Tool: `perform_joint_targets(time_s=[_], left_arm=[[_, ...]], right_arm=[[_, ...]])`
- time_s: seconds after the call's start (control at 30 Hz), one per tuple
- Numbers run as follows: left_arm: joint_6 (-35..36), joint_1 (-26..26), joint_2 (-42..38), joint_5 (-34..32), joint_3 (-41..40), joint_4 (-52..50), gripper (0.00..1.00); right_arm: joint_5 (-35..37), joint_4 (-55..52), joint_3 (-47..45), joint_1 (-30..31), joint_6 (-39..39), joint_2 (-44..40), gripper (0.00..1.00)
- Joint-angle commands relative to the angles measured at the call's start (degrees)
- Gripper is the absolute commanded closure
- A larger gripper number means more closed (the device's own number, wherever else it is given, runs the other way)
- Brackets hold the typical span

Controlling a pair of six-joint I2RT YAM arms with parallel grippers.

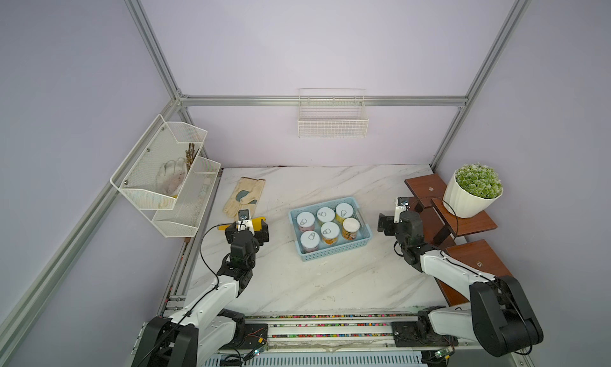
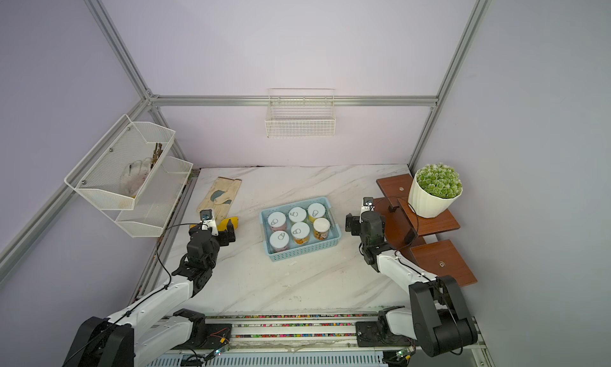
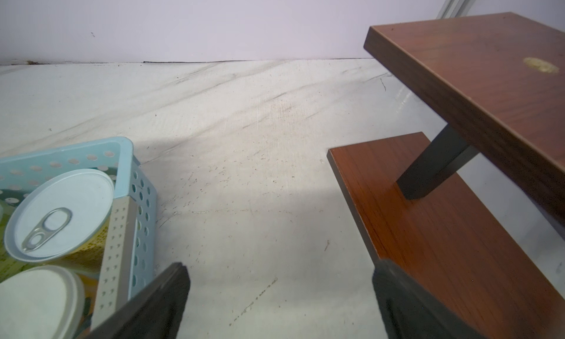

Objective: Put the canned food in the basket
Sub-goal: Reset both arms

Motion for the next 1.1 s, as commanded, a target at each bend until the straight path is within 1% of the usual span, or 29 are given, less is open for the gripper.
perform_joint_targets(time_s=[0.0,0.07,0.2,0.3,0.33,0.43,0.5,0.57,0.7,0.9,1.0,1.07], left_arm=[[4.0,2.4,1.8,-2.2,-0.9,9.0,0.00],[4.1,3.7,4.2,-0.9,-1.5,10.9,0.00],[5.8,5.8,10.3,4.8,-2.1,16.9,0.00],[7.3,6.5,14.3,6.9,-1.4,21.0,0.00],[7.3,7.3,15.0,8.6,-1.4,22.3,0.00],[6.6,9.0,17.7,10.8,-0.8,25.8,0.00],[5.0,10.6,20.3,13.2,-0.6,28.1,0.00],[4.6,11.3,25.0,14.3,-0.1,31.0,0.00],[4.8,11.5,30.2,14.1,0.7,34.5,0.00],[4.4,11.5,30.0,14.2,3.0,29.7,0.00],[4.0,11.7,30.0,14.1,3.2,28.9,0.00],[4.0,11.8,29.9,14.1,3.2,28.8,0.00]], right_arm=[[-2.8,12.1,-2.9,-1.6,-3.7,2.1,0.00],[-3.7,15.6,-4.2,-2.6,-4.2,3.6,0.01],[-4.8,21.6,-6.4,-3.9,-4.3,5.7,0.00],[-6.7,22.1,-6.3,-4.6,-4.8,5.5,0.01],[-7.7,22.8,-6.5,-5.0,-4.8,5.7,0.00],[-9.3,25.7,-7.3,-5.4,-4.7,5.8,0.00],[-9.7,27.0,-7.6,-5.8,-4.5,6.0,0.00],[-9.8,28.4,-7.9,-6.3,-4.0,6.4,0.01],[-9.9,33.5,-9.1,-7.3,-2.9,8.4,0.00],[-8.9,40.9,-11.0,-7.6,-2.1,12.6,0.00],[-8.4,47.5,-13.0,-7.6,-1.6,15.7,0.00],[-7.8,45.1,-12.2,-7.6,-1.5,15.2,0.00]])
